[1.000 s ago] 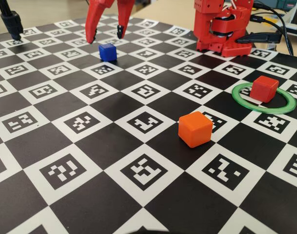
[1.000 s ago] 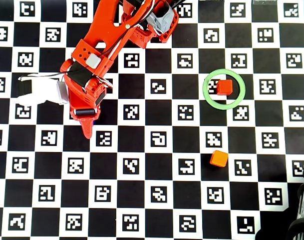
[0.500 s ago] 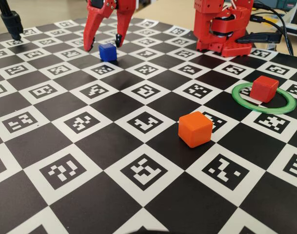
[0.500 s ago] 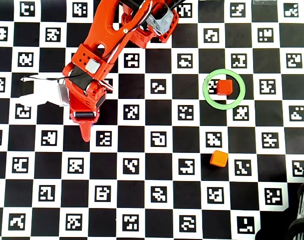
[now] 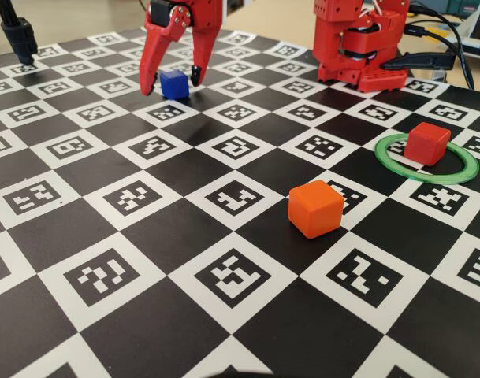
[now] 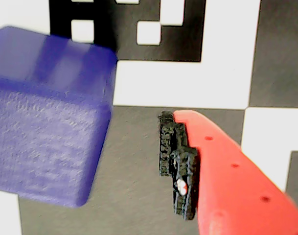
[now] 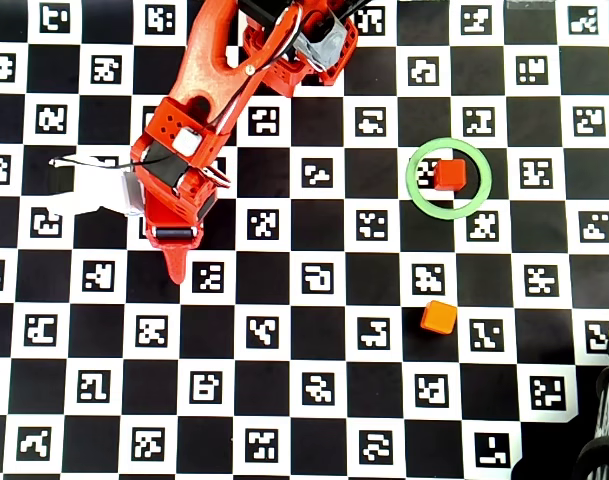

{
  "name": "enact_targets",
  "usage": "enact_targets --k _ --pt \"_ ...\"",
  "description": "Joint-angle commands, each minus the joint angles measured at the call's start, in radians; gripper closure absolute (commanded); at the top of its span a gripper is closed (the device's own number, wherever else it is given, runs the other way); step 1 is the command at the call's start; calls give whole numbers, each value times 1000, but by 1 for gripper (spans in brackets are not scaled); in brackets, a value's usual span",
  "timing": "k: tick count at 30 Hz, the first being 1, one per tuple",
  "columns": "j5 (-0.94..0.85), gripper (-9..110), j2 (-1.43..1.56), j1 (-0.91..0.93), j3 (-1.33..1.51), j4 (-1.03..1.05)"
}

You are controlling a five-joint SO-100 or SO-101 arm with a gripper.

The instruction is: Grab the red cube then put it in the green circle then put the blue cube on top and finally the orange cube on top

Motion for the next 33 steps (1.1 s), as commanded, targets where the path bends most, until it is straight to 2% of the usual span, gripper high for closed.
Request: enact_targets --k 1,17,33 --pt "8 57 18 -12 -23 -15" --pt "43 57 17 5 -26 -28" --pt "167 57 25 28 -23 -52"
